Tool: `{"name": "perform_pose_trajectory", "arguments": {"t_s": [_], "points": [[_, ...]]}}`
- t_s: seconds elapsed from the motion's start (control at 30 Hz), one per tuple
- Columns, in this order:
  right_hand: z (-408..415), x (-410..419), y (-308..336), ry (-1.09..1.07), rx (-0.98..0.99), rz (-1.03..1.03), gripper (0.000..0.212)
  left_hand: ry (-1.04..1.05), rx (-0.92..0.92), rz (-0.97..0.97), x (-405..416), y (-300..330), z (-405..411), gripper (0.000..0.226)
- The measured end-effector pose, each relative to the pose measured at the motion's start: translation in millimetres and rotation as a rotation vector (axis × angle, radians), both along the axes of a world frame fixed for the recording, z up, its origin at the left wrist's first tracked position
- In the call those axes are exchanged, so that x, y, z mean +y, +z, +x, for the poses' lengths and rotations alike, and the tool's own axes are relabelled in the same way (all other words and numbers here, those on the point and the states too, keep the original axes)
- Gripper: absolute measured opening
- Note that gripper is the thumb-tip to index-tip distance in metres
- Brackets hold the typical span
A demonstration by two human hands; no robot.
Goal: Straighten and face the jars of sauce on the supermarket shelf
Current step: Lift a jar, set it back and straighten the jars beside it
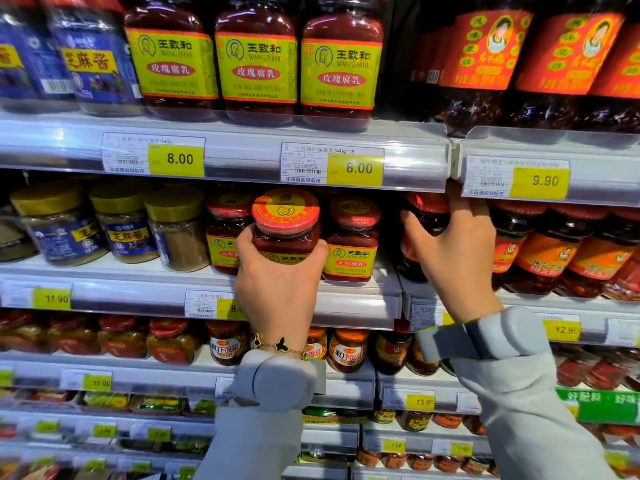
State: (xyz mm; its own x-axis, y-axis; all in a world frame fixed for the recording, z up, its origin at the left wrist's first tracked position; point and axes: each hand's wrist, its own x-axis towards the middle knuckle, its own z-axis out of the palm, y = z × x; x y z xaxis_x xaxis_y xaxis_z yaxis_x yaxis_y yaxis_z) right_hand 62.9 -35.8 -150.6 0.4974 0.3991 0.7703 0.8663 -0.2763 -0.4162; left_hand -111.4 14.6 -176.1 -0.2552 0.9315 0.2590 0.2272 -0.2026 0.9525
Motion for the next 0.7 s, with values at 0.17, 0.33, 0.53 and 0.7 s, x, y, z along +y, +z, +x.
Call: {"name": "perform_pose_trajectory", "arguments": {"t_s": [0.17,0.33,0.53,0.7], "points": [[4.4,1.9,2.9,-0.035,-0.028,-0.117,0.058,0.022,0.028,-0.035,5.1,-1.7,9.1,0.086],[9.0,0.0,5.9,-0.015,-0.044,-0.16,0.056,0.032,0.049,-0.03,11.0,-1.0,17.1,0.089],[-8.3,-1.7,3.4,-0.089,-0.208,-0.182,0.052,0.015,0.075,-0.022,16.2,0.8,21.7,0.088],[-6.7,-2.4,-4.1,-0.079,-0.199,-0.224,0.061,-0.029,0.076,-0.03,18.8,-0.8,21.1,0.092]]}}
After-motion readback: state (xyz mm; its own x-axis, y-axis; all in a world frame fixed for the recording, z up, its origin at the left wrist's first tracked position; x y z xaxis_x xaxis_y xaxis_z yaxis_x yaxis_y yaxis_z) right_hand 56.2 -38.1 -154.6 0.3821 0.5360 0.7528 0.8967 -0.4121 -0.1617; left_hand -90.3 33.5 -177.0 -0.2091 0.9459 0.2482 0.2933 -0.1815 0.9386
